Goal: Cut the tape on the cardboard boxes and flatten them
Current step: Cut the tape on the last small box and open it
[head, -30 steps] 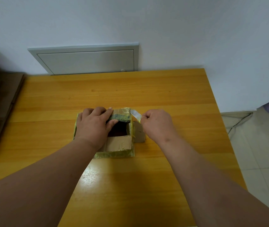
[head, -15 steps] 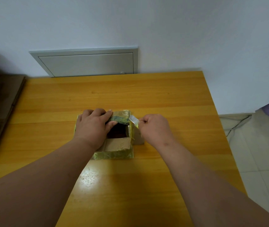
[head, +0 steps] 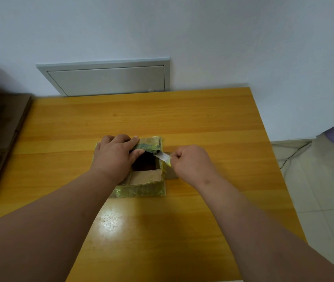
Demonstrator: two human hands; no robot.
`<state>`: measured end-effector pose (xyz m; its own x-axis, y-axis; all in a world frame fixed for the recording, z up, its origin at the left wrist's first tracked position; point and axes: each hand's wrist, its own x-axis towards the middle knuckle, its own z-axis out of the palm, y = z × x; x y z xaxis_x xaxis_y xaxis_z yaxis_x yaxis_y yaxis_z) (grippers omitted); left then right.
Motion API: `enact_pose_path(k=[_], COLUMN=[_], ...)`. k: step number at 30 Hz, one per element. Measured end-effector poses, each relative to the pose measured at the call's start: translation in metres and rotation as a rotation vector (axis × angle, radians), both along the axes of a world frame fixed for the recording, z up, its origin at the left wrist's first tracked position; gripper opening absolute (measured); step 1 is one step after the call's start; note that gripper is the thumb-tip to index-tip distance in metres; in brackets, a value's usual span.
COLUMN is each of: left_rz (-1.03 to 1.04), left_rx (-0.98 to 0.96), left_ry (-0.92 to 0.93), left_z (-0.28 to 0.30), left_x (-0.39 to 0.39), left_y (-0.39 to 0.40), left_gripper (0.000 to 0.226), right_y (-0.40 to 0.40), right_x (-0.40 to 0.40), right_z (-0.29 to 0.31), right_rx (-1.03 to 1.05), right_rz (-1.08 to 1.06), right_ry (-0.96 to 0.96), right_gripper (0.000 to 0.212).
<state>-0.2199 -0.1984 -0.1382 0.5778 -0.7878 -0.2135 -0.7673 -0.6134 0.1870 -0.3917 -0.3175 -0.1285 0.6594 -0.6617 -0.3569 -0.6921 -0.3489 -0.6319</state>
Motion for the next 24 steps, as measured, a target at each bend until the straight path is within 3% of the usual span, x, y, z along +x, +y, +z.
enact_pose_path(k=[3, 7, 12, 16, 20, 24], left_rz=[0.004, 0.023, 0.028, -0.044, -0.051, -0.041], left_rx=[-0.007, -0.013, 0.039, 0.083, 0.051, 0.194], left_ry=[0.007, 0.035, 0.03, -0.045, 0.109, 0.259], left_z=[0.002, 0.004, 0.012, 0.018, 0.021, 0.029], left_x=[-0.001, 0.002, 0.008, 0.009, 0.005, 0.015], left_y=[-0.001, -0.002, -0.007, -0.004, 0.0, 0.0], left_gripper=[0.052, 0.049, 0.051, 0.051, 0.049, 0.056], right_y=[0.01, 0.008, -0.011, -0.022, -0.014, -0.011], right_x=[-0.007, -0.015, -0.027, -0.03, -0.037, -0.047], right_z=[-0.003, -0.004, -0.005, -0.028, -0.055, -0.064], right_rx=[-0.052, 0.086, 0.206, 0.101, 0.115, 0.107], right_rz=[0.016, -0.098, -0.403, -0.352, -0.266, -0.206], right_ry=[-0.004, -0.134, -0.276, -0.044, 0.203, 0.323], right_gripper=[0.023, 0.02, 0.02, 0.022, 0.046, 0.051])
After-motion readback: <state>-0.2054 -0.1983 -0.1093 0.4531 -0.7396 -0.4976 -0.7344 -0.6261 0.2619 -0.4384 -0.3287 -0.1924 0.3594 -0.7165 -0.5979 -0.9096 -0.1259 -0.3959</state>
